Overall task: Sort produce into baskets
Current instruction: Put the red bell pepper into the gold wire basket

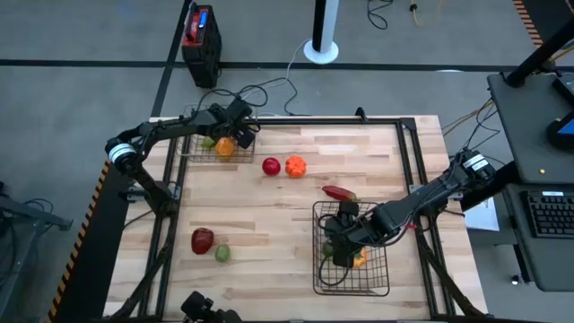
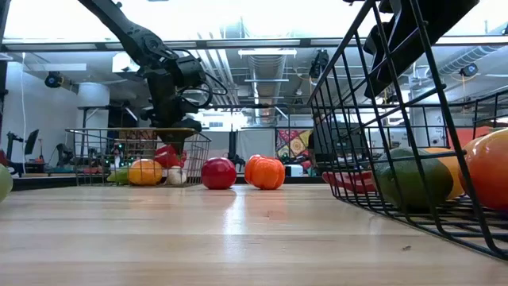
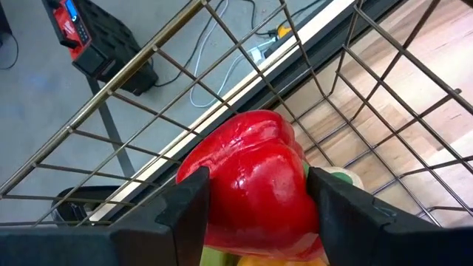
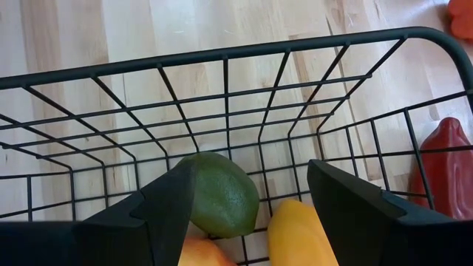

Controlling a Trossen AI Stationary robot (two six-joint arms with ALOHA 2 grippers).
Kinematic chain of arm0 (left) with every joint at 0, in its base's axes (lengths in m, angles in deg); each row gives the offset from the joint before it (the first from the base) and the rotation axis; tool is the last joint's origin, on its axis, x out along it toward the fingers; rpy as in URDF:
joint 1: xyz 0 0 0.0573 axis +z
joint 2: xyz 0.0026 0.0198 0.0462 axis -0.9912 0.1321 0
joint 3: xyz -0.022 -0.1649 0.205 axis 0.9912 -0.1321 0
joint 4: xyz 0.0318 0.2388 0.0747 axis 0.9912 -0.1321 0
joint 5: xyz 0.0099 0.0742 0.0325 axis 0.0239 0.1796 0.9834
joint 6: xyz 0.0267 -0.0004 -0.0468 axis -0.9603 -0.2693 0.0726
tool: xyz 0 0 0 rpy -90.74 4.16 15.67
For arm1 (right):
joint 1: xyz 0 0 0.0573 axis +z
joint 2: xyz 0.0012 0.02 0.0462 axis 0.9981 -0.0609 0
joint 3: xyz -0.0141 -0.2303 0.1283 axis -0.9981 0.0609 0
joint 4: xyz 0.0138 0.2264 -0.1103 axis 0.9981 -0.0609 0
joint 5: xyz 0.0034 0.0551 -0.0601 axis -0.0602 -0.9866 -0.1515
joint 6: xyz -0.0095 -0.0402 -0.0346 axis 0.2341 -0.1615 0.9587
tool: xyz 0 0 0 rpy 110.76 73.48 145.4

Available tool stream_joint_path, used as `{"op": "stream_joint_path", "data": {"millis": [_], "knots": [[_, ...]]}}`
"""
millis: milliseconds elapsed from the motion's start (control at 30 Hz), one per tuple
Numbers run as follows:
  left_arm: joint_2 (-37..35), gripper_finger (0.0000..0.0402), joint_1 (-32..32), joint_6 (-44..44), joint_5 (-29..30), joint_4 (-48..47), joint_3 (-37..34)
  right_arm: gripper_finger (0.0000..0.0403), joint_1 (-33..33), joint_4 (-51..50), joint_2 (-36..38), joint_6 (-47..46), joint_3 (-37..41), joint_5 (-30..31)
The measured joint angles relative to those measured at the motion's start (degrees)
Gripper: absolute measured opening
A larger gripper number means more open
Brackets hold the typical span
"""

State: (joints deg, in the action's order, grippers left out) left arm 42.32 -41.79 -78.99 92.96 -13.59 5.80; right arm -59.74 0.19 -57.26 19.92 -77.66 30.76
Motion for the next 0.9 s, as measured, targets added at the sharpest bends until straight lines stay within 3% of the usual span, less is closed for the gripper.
{"op": "stream_joint_path", "data": {"millis": [900], "knots": [[0.0, 0.0219, 0.0, 0.1, 0.0, 0.0, 0.0, 0.0251, 0.0, 0.1, 0.0, -0.3, 0.0, 0.0]]}}
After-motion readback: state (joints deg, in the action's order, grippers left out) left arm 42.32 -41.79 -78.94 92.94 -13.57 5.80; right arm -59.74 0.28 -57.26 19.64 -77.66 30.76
